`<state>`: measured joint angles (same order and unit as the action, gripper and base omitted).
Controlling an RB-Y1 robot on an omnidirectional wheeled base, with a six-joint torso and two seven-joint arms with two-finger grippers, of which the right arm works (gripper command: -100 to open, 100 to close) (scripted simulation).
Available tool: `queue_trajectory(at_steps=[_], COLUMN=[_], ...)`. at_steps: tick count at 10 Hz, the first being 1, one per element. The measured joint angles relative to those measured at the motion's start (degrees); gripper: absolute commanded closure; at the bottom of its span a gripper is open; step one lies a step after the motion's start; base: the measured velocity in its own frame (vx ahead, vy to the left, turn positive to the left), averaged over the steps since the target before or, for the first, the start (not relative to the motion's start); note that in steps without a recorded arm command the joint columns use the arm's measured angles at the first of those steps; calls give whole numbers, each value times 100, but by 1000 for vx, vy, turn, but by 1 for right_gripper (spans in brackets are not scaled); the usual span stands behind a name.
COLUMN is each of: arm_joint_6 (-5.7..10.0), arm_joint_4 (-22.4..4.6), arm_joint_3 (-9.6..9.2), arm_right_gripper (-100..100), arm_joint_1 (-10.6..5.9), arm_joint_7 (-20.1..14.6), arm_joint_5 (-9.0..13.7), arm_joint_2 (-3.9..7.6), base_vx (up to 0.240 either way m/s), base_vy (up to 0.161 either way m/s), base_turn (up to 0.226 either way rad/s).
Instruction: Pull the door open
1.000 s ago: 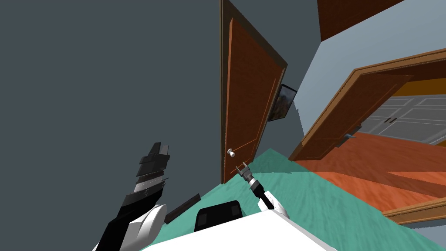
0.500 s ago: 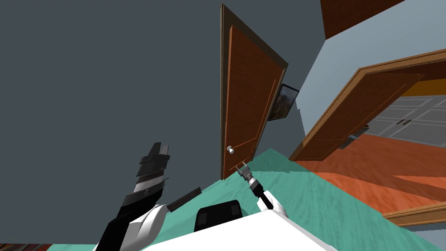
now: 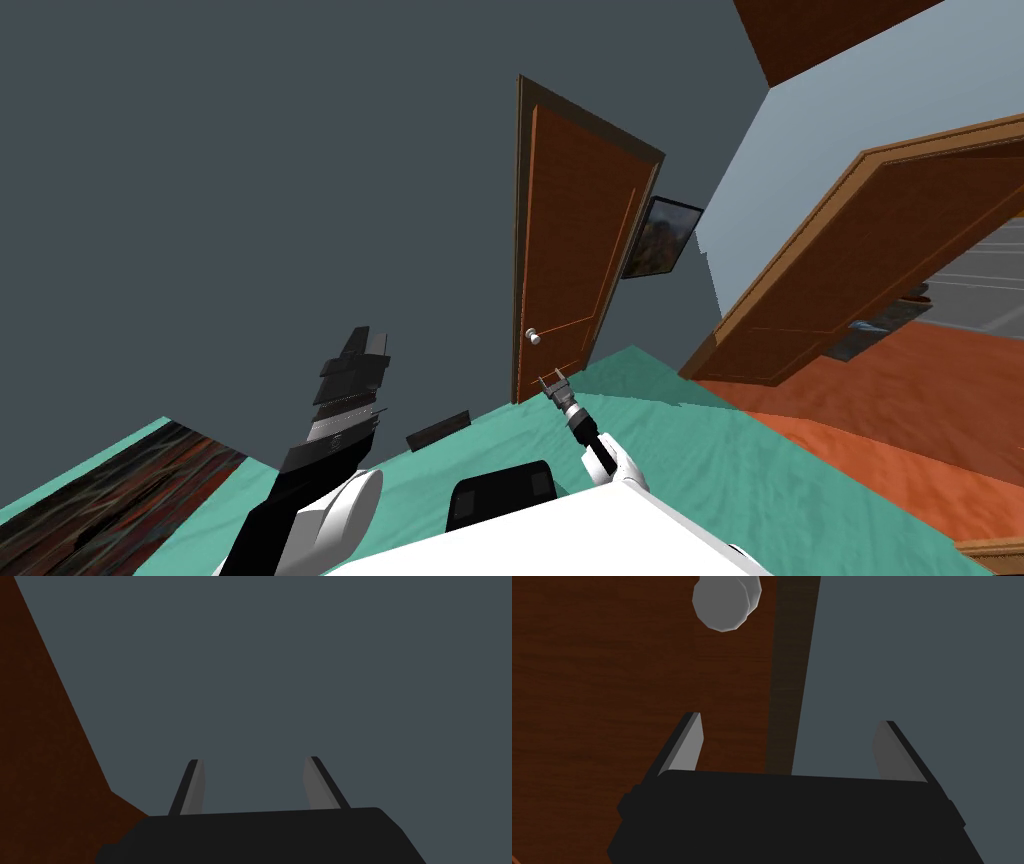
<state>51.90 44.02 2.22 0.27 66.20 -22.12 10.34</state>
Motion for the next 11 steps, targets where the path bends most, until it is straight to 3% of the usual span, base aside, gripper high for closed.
queue_trajectory(at_steps=[2,6,10,11], arm_joint_6=[-169,-330,-513,-511], arm_joint_4=[7,-195,-348,-513], arm_joint_3=[71,238,379,436], arm_right_gripper=[-100,-100,-100,-100], arm_joint_1=[-89,-329,-559,-682], arm_joint_7=[211,638,1009,1110], arm_joint_5=[43,148,236,271], arm_joint_2=[-167,-488,-862,-957], base_vx=[14,83,152,227], base_vy=[-25,-48,-101,-150], base_turn=[137,100,18,-53])
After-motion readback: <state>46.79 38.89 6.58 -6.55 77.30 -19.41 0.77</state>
